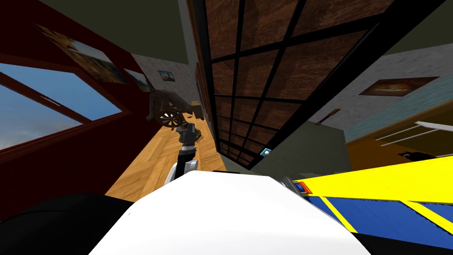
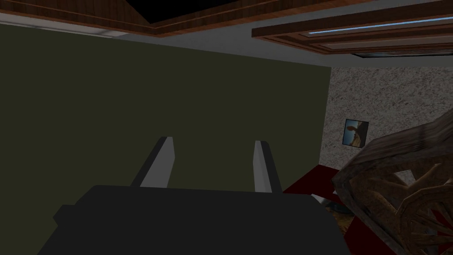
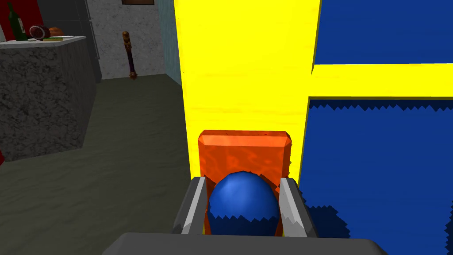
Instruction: Push the door open
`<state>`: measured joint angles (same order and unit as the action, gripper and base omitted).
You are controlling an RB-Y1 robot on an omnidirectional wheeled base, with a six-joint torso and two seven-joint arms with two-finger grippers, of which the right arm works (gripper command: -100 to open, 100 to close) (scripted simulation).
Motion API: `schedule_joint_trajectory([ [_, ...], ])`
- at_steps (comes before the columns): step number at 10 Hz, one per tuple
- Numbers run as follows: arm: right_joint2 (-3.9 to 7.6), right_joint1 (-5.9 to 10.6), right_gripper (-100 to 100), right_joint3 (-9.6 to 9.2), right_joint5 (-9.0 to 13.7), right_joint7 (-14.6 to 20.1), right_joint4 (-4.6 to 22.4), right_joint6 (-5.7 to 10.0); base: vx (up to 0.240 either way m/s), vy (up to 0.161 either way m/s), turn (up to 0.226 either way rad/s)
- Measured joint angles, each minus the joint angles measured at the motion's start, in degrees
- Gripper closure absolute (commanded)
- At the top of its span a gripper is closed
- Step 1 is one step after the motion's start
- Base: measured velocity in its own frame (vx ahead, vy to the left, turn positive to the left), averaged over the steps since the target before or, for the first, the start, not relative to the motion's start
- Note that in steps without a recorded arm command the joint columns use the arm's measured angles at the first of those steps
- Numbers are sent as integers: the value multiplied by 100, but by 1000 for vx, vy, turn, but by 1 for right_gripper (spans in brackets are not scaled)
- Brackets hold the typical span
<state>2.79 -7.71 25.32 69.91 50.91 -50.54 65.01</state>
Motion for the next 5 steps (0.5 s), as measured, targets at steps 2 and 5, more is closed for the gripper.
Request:
schedule_joint_trajectory([
  [2, 11, -3, 100, 70, 51, -5, 13, 40, 20, -100, 31],
  [5, 6, 115, 100, 190, 214, -105, 102, 278, -63, -185, 97],
])
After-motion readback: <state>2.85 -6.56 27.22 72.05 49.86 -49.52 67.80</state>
